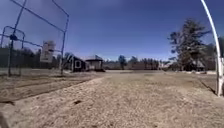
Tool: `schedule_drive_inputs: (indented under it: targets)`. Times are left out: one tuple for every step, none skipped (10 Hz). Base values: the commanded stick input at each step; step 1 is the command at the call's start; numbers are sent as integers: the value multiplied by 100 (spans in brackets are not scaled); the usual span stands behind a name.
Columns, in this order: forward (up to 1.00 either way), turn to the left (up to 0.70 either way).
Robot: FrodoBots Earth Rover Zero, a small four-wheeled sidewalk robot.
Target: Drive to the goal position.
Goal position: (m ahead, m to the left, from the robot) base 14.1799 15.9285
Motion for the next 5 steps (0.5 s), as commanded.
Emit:
schedule_drive_inputs:
  targets:
    - [70,3]
    - [70,3]
    - [70,3]
    - [70,3]
    - [70,3]
